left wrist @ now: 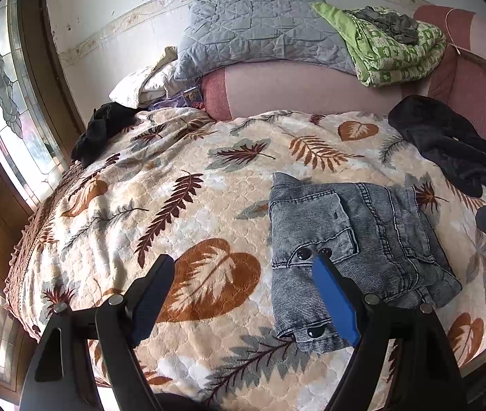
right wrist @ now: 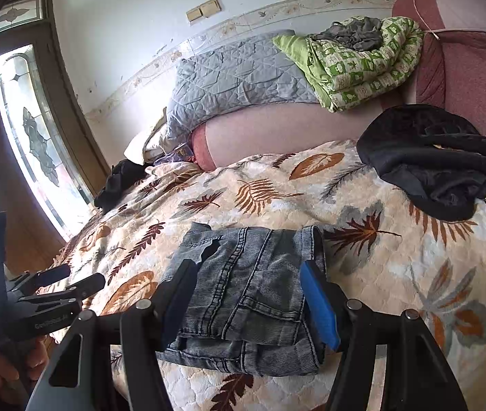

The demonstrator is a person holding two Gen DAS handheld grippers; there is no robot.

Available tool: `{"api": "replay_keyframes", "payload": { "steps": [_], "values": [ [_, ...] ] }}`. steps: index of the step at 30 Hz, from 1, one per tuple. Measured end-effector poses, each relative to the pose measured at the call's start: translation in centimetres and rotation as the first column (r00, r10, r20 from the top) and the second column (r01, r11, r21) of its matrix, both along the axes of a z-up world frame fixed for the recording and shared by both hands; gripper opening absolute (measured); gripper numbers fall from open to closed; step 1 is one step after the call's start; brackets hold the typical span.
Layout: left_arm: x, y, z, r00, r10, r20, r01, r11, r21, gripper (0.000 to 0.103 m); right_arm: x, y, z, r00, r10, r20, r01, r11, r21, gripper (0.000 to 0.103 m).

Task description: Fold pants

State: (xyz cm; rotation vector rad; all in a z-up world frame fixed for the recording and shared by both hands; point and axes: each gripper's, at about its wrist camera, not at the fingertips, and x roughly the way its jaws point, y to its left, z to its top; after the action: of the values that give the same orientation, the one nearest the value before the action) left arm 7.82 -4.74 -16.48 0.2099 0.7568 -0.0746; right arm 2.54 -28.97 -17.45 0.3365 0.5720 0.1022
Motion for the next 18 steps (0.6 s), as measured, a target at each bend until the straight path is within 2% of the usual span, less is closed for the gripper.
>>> {"api": "replay_keyframes", "payload": {
  "steps": [18],
  "values": [
    [0.05,-0.02,-0.38,1.000,0.001,-0.008,-0.001,1.000,0.007,0.083,0.07,0.11,-0.05,1.000,0.004,-0.004,-0.004,1.000,-0.001,0.066]
  ]
}}
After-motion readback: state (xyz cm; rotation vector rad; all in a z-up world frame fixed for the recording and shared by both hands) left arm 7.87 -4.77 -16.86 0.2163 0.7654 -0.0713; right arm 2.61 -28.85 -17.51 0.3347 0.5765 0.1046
